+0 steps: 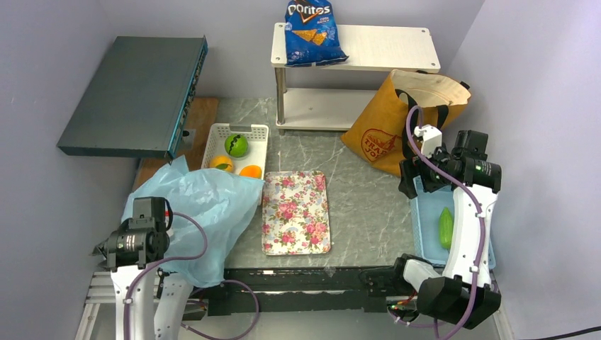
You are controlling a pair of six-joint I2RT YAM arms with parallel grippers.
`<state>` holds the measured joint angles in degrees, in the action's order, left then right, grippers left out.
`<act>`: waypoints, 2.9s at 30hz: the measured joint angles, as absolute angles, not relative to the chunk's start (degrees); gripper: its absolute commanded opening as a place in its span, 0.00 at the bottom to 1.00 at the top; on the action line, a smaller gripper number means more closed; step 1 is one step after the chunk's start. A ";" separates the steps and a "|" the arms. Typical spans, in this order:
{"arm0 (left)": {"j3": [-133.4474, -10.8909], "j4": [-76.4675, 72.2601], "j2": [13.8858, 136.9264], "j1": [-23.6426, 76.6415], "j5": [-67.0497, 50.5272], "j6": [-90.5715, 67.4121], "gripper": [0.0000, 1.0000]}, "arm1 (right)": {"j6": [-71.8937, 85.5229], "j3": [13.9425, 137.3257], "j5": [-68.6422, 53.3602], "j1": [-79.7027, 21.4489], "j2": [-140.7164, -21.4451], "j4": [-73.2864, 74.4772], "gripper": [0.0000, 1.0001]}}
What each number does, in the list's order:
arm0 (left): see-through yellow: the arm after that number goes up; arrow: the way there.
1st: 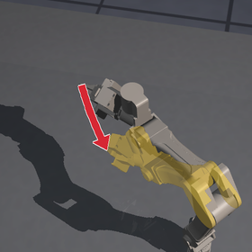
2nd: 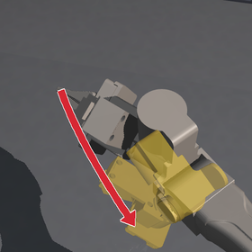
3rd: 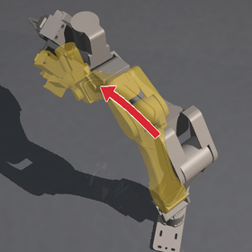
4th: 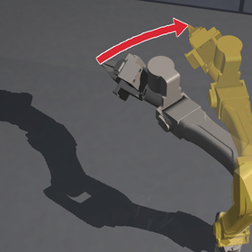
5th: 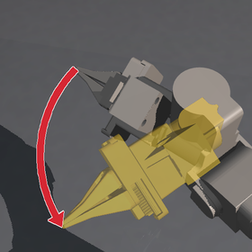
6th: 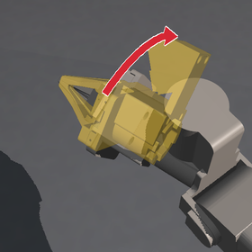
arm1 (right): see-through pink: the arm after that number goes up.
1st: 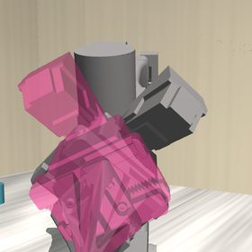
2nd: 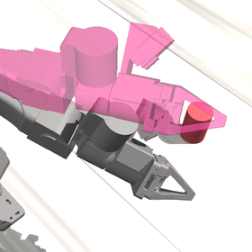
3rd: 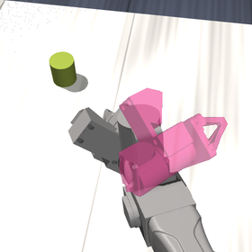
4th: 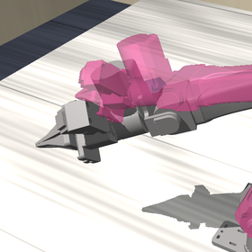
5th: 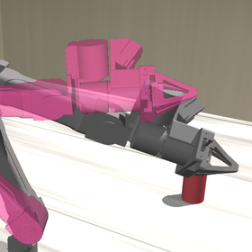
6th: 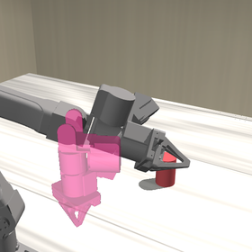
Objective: Untie the knot of the grocery bags and take out the mixed food
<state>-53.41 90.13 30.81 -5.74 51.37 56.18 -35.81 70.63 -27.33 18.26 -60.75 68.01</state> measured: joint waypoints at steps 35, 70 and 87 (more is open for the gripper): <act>-103.09 89.80 53.80 -6.46 -18.79 46.00 0.83 | -32.38 70.00 -25.56 15.14 -62.41 67.13 1.00; -47.13 76.73 28.51 24.82 27.11 53.43 0.00 | -32.69 64.86 -23.11 14.79 -59.00 66.32 1.00; -41.30 67.33 39.90 4.27 34.13 58.57 0.75 | -32.29 64.86 -24.43 14.79 -60.71 66.30 1.00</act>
<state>-41.30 67.33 39.90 4.27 34.13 58.57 -32.29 64.86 -24.43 14.79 -60.71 66.30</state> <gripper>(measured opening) 0.714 0.997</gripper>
